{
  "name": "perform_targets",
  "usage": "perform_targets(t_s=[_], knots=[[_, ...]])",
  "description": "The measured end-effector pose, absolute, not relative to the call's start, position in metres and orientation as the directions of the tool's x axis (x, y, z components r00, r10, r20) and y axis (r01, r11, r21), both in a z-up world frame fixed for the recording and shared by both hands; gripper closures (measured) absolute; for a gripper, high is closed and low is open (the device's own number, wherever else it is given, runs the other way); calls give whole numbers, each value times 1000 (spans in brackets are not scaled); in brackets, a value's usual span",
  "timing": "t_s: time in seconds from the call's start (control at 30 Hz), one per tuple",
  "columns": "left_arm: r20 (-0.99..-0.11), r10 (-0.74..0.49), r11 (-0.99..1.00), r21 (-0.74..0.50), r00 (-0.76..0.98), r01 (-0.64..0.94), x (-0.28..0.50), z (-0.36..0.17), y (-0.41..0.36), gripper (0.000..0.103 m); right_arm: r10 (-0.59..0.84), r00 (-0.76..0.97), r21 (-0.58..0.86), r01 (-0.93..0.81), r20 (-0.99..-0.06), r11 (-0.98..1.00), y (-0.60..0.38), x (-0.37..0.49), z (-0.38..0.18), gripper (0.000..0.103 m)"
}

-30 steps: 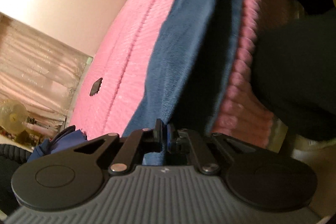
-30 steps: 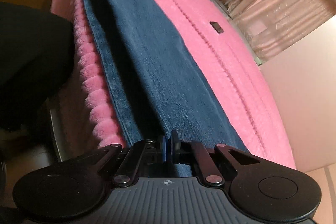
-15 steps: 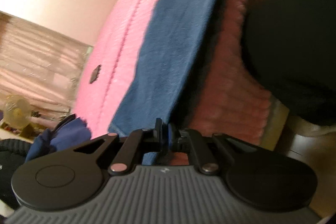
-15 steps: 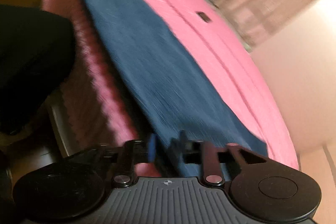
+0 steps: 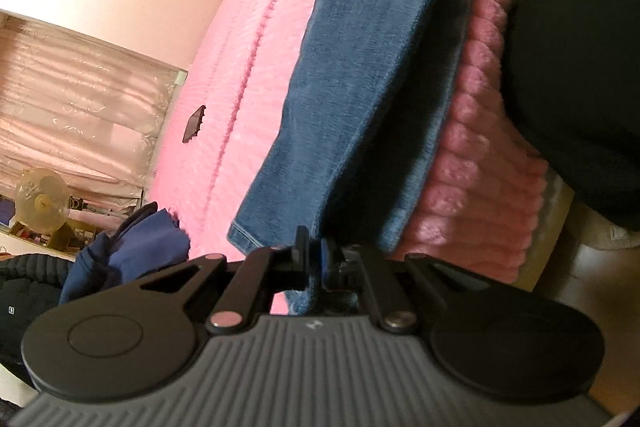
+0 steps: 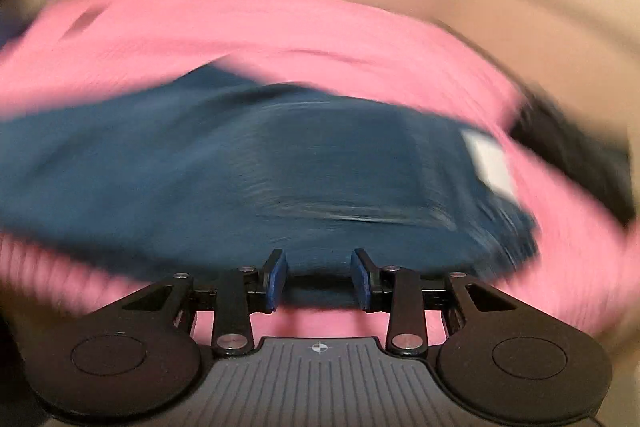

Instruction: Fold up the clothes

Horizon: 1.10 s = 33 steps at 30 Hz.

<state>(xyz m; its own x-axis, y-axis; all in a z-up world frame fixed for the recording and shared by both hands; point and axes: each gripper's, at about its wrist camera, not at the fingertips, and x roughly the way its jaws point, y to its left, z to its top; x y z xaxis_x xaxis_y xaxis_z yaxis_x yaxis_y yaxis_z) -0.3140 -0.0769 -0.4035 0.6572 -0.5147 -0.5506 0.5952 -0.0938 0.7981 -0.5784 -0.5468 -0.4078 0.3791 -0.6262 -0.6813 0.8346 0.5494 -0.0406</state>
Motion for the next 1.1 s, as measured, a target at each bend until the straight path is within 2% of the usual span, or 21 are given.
perform_targets(t_s=[0.13,0.2,0.37,0.53,0.6,0.63,0.67,0.8,0.93,1.0,1.07,1.1], knots=[[-566,-498,-106,791,657,602,-312,-403,-81,98,-606,415,261,907,-679,329,-592,-655,-415,65],[-569,-489,-117,794,661,597,-312,-403,-83,98,-597,443,350,896,-668,273,-606,-673,-415,65],[-581,-465,-132,792,668,597,-314,-403,-82,98,-580,426,346,904,-694,251,-615,-682,-414,65],[-594,-444,-118,781,671,614,-315,-407,-69,95,-608,348,214,935,-714,283,-597,-661,-397,64],[-588,-442,-101,783,677,614,-315,-407,-64,94,-631,351,174,929,-692,326,-583,-646,-390,46],[-586,-439,-92,783,681,615,-314,-407,-61,93,-639,371,170,920,-674,354,-574,-638,-385,22],[-583,-439,-82,784,684,615,-313,-407,-56,93,-642,399,166,904,-655,393,-562,-628,-381,16],[-574,-422,-49,788,702,614,-310,-406,-40,90,-553,555,185,790,-622,585,-518,-577,-371,16],[-564,-375,94,766,736,635,-298,-391,-15,90,-422,665,194,648,-616,737,-474,-517,-367,16],[-583,-361,326,652,727,685,-285,-372,0,90,-360,709,187,567,-606,802,-451,-486,-366,16],[-629,-381,581,407,678,705,-271,-354,17,90,-285,752,181,471,-594,864,-429,-455,-369,16],[-649,-406,654,285,643,701,-268,-351,24,86,-248,765,183,429,-594,884,-418,-440,-371,16]])
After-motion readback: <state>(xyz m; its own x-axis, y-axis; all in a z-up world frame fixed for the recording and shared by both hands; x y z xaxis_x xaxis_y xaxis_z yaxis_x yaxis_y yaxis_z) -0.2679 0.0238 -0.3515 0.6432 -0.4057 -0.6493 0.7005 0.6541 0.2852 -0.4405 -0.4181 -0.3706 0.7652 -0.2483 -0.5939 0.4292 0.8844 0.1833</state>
